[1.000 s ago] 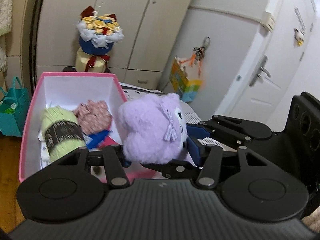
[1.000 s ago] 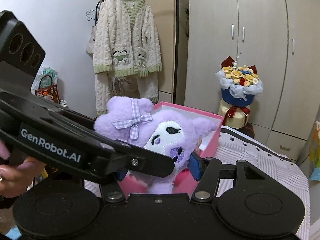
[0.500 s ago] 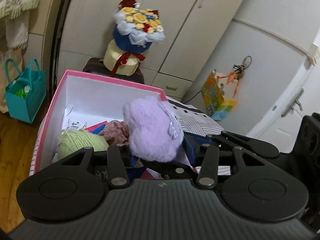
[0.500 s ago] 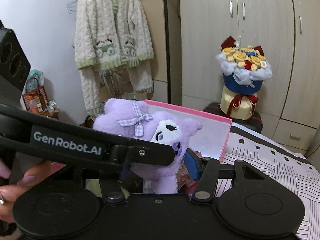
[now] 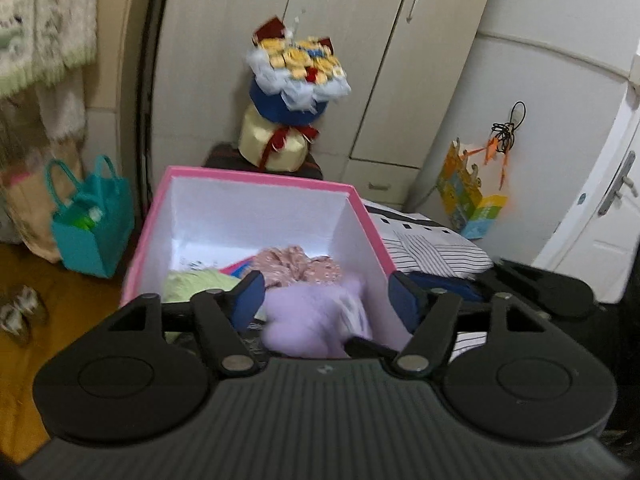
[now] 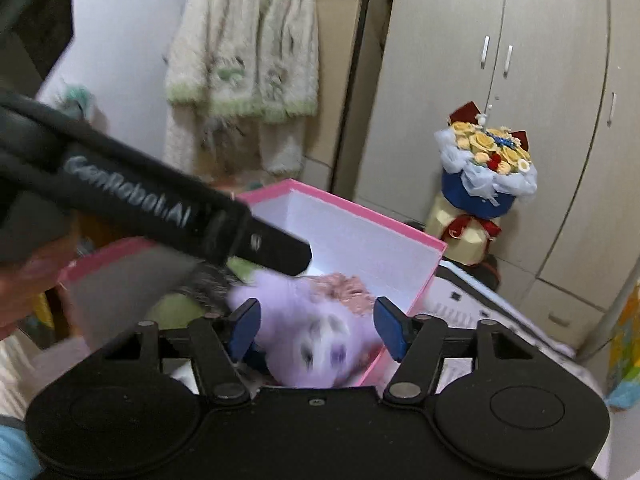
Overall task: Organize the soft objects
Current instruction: 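Lower the plush toy into the box and open both grippers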
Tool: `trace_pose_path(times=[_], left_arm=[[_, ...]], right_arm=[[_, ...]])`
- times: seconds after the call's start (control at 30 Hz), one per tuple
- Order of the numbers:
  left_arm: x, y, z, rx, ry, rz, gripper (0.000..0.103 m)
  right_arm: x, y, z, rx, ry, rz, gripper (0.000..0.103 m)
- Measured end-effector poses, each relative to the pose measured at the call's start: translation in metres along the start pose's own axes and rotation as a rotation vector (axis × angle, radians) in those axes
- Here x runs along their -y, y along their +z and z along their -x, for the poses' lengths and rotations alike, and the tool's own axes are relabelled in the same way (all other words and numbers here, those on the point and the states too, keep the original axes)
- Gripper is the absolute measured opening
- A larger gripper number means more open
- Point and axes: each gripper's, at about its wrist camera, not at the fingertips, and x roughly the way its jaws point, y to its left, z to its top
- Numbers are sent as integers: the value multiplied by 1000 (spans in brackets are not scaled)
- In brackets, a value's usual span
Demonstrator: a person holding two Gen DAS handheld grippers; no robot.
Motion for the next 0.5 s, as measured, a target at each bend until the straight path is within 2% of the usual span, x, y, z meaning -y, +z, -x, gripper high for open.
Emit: trace_pose_path(times=[0.07, 0.3, 0.5], left_arm=[[4, -3, 11, 0, -7, -33, 75], [30, -10, 41, 19, 26, -97, 83], [52, -16, 74, 62, 72, -137, 93]], right_arm=[[-2, -9, 20, 39, 25, -25, 76], [-4, -15, 68, 93, -9, -69, 77], [3, -18, 101, 66, -75, -125, 81]])
